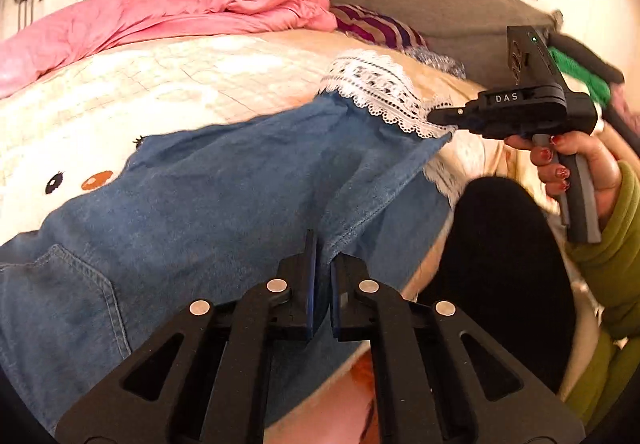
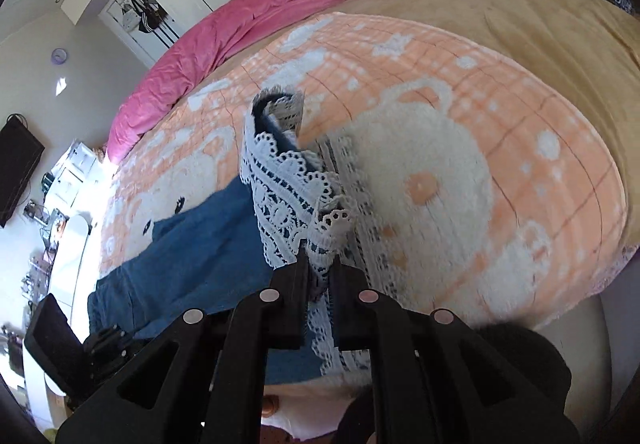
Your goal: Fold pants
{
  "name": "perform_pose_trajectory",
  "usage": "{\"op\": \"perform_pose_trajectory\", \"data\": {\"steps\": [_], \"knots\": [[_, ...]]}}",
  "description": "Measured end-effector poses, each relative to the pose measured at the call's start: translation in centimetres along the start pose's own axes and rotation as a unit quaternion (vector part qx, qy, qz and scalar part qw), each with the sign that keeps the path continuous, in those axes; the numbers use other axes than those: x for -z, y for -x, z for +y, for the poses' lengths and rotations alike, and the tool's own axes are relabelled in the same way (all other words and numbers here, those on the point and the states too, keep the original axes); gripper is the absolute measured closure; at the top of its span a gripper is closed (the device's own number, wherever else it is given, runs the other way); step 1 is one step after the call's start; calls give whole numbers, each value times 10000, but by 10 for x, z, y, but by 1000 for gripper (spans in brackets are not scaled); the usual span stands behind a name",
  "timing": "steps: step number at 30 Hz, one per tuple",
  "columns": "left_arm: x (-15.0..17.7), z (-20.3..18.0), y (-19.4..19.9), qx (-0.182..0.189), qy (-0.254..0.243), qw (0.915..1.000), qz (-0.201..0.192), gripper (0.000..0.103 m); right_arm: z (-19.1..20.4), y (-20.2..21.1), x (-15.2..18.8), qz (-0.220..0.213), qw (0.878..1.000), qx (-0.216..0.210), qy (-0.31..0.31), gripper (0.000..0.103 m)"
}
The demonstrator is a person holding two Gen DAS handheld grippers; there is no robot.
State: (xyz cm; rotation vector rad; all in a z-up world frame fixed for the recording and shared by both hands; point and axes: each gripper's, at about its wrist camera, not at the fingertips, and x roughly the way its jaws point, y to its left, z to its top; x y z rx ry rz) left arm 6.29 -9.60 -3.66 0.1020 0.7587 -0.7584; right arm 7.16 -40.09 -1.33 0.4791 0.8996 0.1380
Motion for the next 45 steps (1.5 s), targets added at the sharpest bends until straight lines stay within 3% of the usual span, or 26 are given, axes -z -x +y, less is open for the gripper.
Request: {"op": "perform_pose_trajectory", "data": {"steps": [4, 5, 6, 9, 10, 11, 19, 24, 27, 30, 33, 35, 38, 40, 42, 45], "knots": [[5, -5, 0, -103, -71, 9999, 103, 102, -11, 4, 14, 161, 9998, -80, -59, 79], [7, -4, 1, -87, -64, 9999, 106, 102, -14, 6, 16, 145, 9998, -103, -127, 68], [7, -4, 1, -102, -67, 9999, 105, 102, -16, 8, 15, 101, 9997, -113, -177, 64], [8, -5, -4, -199, -150, 9995, 195, 102, -20, 14, 13, 28, 9998, -78, -195, 70], [8, -8, -2, -192, -173, 9994, 212, 102, -19, 15, 13, 27, 9999, -80, -118, 90], [10, -9, -1, -177, -214, 9994, 227, 102, -18, 15, 13, 29, 10000, -15, -35, 99], [22, -19, 2, -193, -534, 9978, 344, 102, -20, 26, 18, -45, 9987, 391, 329, 99], [24, -19, -4, -243, -608, 9964, 535, 102, -21, 10, 25, 280, 9933, 900, 669, 99], [26, -16, -10, -255, -540, 9961, 646, 101, -24, 14, 26, 254, 9940, 885, 585, 99], [27, -16, -10, -229, -524, 9964, 628, 98, -11, 35, 23, -121, 9922, 853, 903, 95], [27, -16, -7, -178, -445, 9969, 624, 82, 18, 44, 27, -238, 9897, 457, 1335, 76], [27, -16, 1, -119, -335, 9978, 568, 73, 41, 35, 31, -135, 9855, 226, 1675, 75], [28, -10, 27, -94, -24, 9994, 335, 72, 62, 8, 39, 224, 9804, 166, 1949, 75], [29, 3, 57, -253, 304, 9992, 16, 68, 68, -11, 45, 512, 9769, 282, 2056, 71], [34, 22, 92, -706, 661, 9948, -304, 60, 65, -34, 54, 946, 9731, 501, 2042, 62], [47, 62, 139, -1748, 1355, 9739, -504, 56, 62, -39, 60, 941, 9738, 463, 2020, 59]]}}
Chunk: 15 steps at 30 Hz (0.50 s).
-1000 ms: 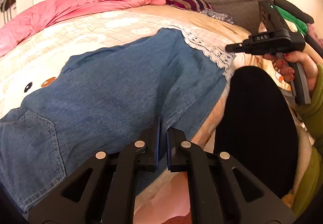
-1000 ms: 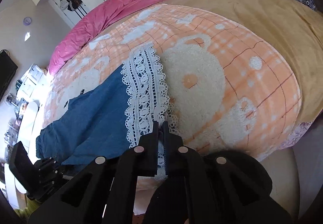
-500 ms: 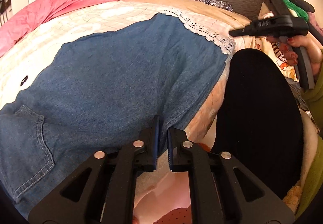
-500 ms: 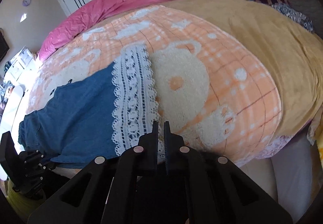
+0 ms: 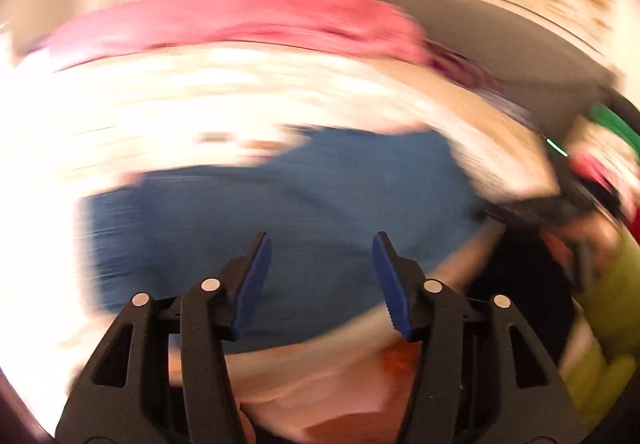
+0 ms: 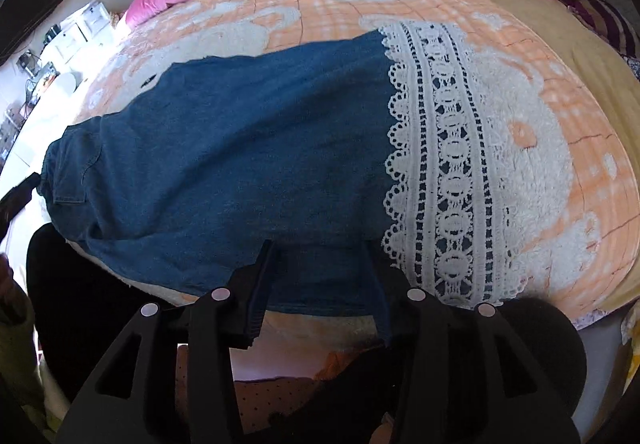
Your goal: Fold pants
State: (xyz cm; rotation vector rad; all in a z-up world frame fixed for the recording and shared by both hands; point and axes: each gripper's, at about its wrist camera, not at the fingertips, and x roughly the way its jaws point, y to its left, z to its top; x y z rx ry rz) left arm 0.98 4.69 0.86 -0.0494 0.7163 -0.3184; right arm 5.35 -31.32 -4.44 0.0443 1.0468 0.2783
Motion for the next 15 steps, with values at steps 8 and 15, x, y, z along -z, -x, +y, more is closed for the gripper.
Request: {"op": "perform_pose_trajectory", "data": {"steps": [8, 15], "knots": [[7, 88, -9, -623, 1682, 9832, 342, 41, 19, 21, -9, -543, 9977, -278, 299, 50], [1, 92, -8, -822, 1575, 9837, 264, 76, 30, 2, -6, -122, 9987, -216, 446, 50]]}}
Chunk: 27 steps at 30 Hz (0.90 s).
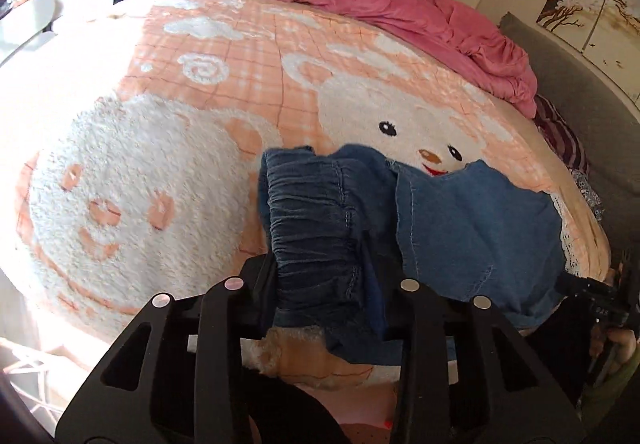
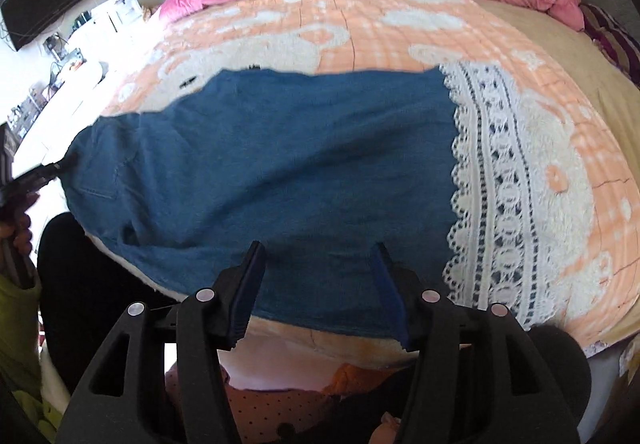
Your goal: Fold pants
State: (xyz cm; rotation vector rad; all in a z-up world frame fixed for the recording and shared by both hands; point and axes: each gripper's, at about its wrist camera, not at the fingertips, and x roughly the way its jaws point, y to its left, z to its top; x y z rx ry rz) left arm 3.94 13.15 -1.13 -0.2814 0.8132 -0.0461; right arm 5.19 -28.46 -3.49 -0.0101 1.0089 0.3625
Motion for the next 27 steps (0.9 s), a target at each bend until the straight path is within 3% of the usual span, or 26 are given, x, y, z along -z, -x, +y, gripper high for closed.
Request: {"op": "perform_pose_trajectory", "data": {"steps": [3, 5, 9, 10, 13, 17, 22, 27], "knots": [[-2, 12, 9, -103, -13, 9999, 5, 76, -2, -6, 4, 179, 9998, 14, -56, 49], [1, 10, -3, -240, -111, 9995, 188, 74, 1, -8, 4, 196, 9998, -29, -48, 42], [11, 11, -21, -373, -96, 9982, 469, 62, 7, -12, 6, 230, 9997, 15, 89, 34], [10, 15, -17, -366, -2, 9983, 444, 53, 8, -12, 8, 229, 9997, 5, 108, 33], [8, 25, 3, -484, 175, 9983, 289, 42, 2, -1, 8, 111, 9997, -206, 25, 33], [-2, 14, 51, -608, 42, 9977, -297, 39, -17, 39, 0, -652, 9976, -246, -26, 33], [-34, -42, 56, 124, -471, 9971, -587, 39, -67, 61, -32, -1186, 9920, 84, -436, 33], [-62, -116, -20, 994, -786, 9919, 15, 39, -132, 33, -78, -1027, 9878, -190, -1152, 33]]}}
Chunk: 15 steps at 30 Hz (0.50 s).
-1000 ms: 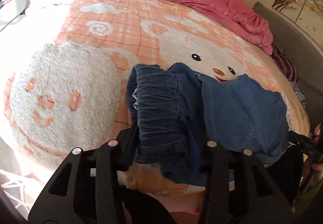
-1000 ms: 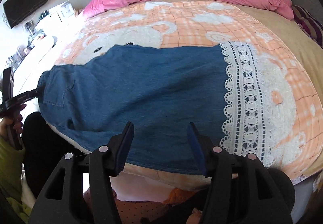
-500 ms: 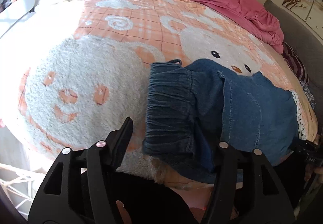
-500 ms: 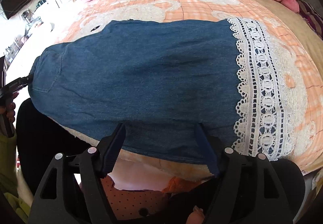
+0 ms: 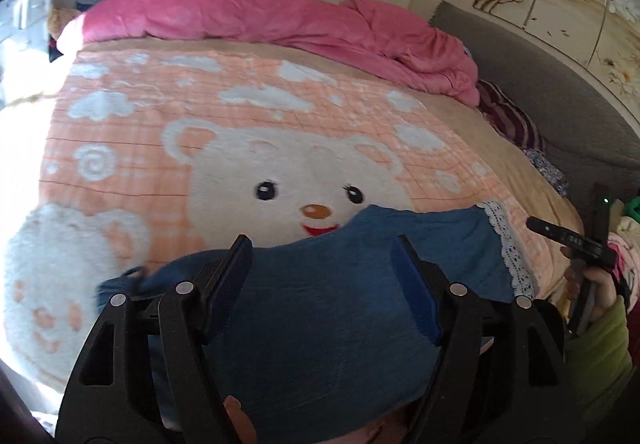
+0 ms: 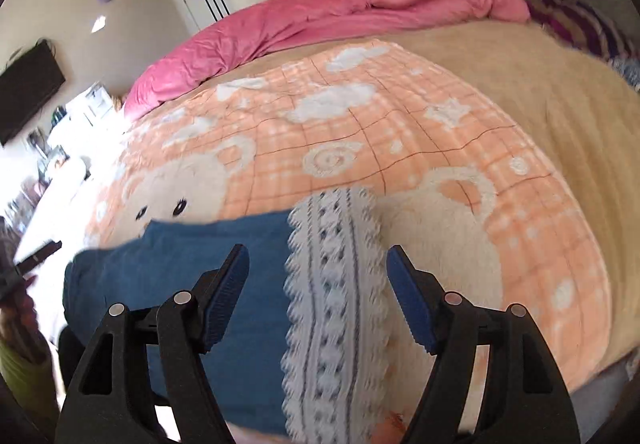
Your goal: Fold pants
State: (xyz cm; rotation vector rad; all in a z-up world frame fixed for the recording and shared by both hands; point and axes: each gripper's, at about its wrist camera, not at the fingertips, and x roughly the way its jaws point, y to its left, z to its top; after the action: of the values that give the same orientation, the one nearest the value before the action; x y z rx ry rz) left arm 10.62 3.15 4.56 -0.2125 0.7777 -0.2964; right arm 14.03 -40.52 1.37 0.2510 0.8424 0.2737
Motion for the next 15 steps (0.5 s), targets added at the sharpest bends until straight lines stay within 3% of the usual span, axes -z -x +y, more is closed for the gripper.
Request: {"op": "perform_pose_trajectory", "data": {"steps": [3, 5, 8, 10, 15], "knots": [[-12, -15, -57, 279, 61, 9988, 396, 40, -24, -30, -22, 256, 9982, -324, -436, 34], [-16, -17, -90, 184, 101, 9976, 663, 44, -38, -52, -29, 517, 9946, -555, -708, 34], [-17, -15, -121, 127, 54, 9957, 915, 45, -50, -80, -30, 922, 9887, -722, -938, 42], [-15, -11, -133, 191, 75, 9938, 1096, 45, -51, -86, -25, 956, 9882, -792, -899, 43], [-11, -6, -154, 552, 46, 9898, 1312, 45, -49, -84, -17, 791, 9869, -1204, -731, 75]]}}
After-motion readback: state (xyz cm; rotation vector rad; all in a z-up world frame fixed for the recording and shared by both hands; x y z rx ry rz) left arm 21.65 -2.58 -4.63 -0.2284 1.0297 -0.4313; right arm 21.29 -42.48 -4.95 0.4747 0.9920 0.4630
